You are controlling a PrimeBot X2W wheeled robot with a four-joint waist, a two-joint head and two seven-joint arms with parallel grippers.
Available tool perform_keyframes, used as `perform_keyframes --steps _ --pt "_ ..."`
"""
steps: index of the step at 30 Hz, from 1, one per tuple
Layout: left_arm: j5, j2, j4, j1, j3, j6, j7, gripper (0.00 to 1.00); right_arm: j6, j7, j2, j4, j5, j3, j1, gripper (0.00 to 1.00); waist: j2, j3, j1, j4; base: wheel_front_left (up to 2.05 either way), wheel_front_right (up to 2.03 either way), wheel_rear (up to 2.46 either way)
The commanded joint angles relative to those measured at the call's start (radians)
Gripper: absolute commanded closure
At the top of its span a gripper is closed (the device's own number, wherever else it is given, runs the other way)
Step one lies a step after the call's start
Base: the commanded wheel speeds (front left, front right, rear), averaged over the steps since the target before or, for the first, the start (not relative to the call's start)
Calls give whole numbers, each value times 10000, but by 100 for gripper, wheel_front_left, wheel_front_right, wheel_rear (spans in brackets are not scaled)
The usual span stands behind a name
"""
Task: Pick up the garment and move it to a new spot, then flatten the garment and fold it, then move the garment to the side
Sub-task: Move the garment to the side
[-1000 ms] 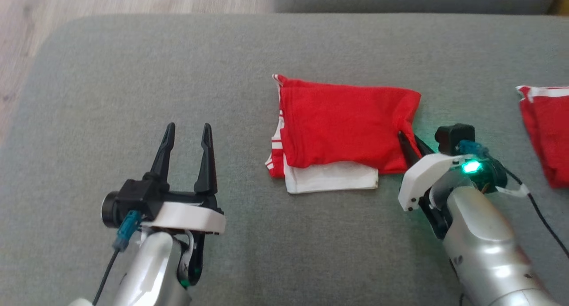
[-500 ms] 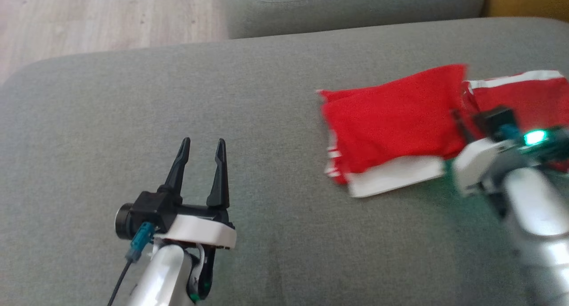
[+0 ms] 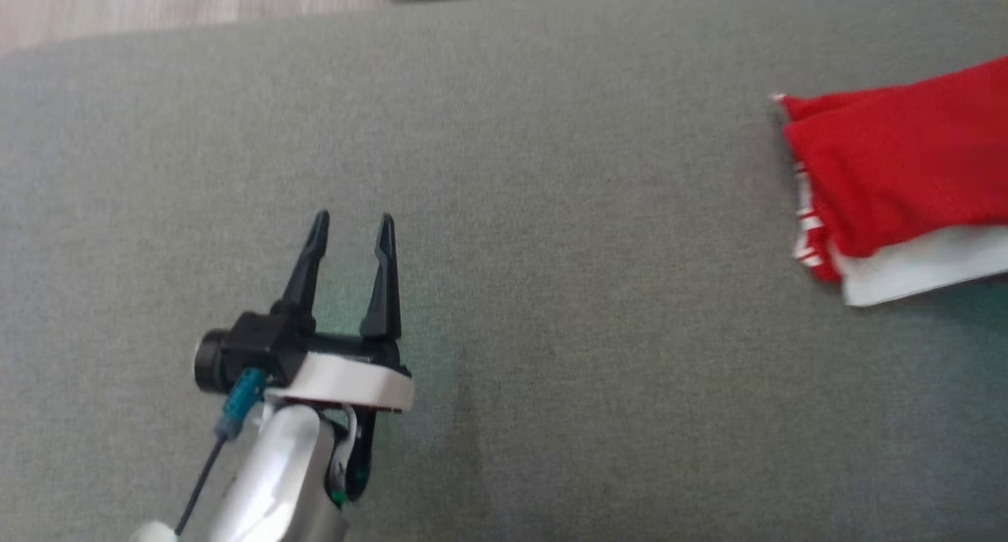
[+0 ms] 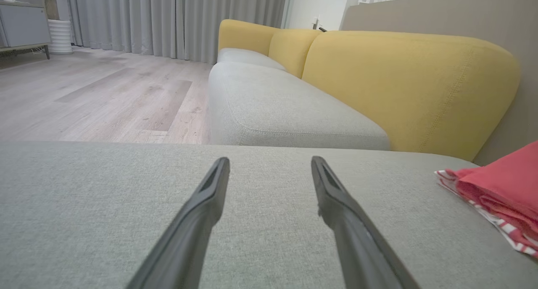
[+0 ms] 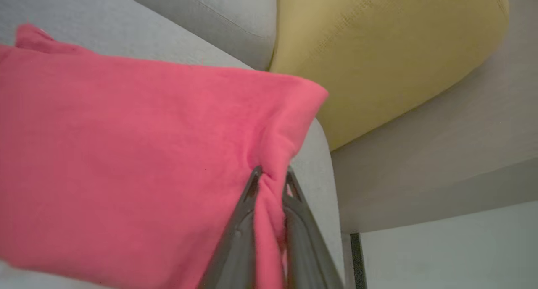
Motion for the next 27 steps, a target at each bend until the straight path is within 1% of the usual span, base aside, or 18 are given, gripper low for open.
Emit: perform_keyframes --steps 1,5,9,13,14,15,21,27 --pt "154 84 -317 -467 439 -55 -93 0 -9 118 -513 -210 -281 -149 -317 100 0 453 -1 72 0 0 0" --pt "250 94 -317 -682 545 -152 -93 0 -9 257 -954 83 -882 -496 -575 100 0 823 -1 173 0 0 0" --pt "285 90 -321 -784 566 -201 -93 0 -9 336 -1098 357 -1272 -829 -708 100 0 976 -1 248 0 0 0" --pt "296 83 -289 -845 568 -229 -93 0 -9 303 -1051 677 -1491 -1285 -792 100 0 1041 -1 303 0 0 0" --pt "292 81 -276 -857 577 -230 -93 0 -9 255 -1020 705 -1559 -1368 -800 41 0 1043 -1 311 0 0 0" --pt "289 80 -263 -865 587 -233 -93 0 -9 217 -964 727 -1595 -1492 -818 0 0 1035 -1 313 0 0 0" --pt "267 75 -144 -831 722 -239 -93 0 -9 16 -483 421 -2008 -1927 -898 0 0 715 -1 239 0 0 0" --pt "229 71 -135 -693 853 -243 -93 0 -9 -304 286 -514 -2254 -2164 -966 0 0 44 -1 118 0 0 0"
